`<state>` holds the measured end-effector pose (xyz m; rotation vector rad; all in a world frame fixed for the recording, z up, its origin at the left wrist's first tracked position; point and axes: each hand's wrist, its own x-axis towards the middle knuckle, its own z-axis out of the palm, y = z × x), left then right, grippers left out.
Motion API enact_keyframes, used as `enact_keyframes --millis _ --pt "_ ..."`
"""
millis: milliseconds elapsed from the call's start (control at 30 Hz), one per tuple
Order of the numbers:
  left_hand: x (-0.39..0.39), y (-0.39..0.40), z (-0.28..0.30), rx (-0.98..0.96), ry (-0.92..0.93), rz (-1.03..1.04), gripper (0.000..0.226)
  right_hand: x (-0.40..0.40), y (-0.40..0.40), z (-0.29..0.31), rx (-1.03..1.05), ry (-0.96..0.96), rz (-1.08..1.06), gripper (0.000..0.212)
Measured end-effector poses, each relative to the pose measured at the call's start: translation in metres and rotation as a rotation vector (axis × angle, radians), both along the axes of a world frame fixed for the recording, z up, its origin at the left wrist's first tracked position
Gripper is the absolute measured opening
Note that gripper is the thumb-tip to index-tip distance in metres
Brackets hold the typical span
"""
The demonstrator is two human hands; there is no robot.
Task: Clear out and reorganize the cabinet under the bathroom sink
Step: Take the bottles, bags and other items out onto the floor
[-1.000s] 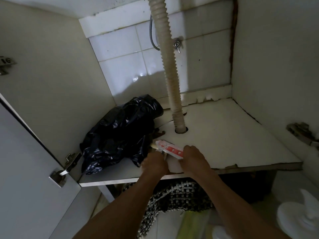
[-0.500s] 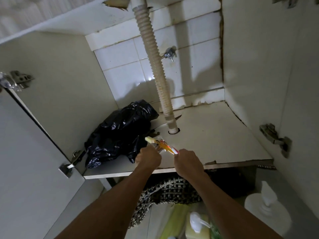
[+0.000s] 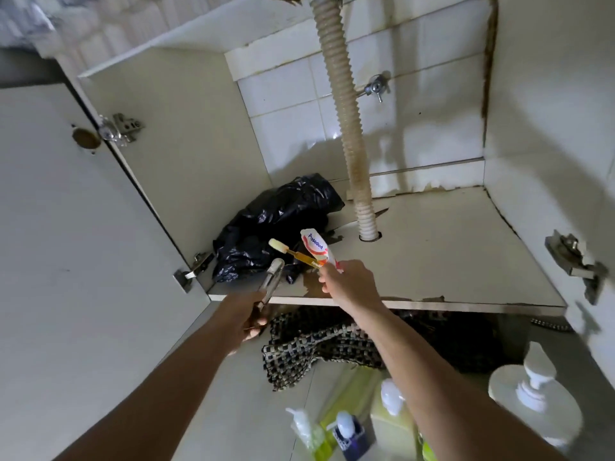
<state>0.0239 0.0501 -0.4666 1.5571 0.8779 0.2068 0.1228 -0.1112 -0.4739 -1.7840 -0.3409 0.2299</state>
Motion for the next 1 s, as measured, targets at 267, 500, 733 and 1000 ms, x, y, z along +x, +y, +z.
enact_keyframes --millis 267,500,733,1000 --pt "-0.099 0.033 -0.082 -0.601 -0.051 -0.328 0.033 -0.052 -0.052 0.019 -0.358 -0.223 0.118 0.036" --pt "-0.188 0.056 -0.155 -0.623 0.348 -0.639 0.065 -0.129 -0.053 -0.012 -0.866 -0.204 0.381 0.038" --pt "-0.212 0.026 -0.203 -0.486 0.607 -0.744 0.009 -0.179 -0.028 -0.09 -1.257 -0.32 0.524 0.036" --pt "-0.194 -0.023 -0.221 -0.198 0.621 -0.706 0.01 -0.149 -0.044 -0.107 -1.605 -0.461 0.612 0.035"
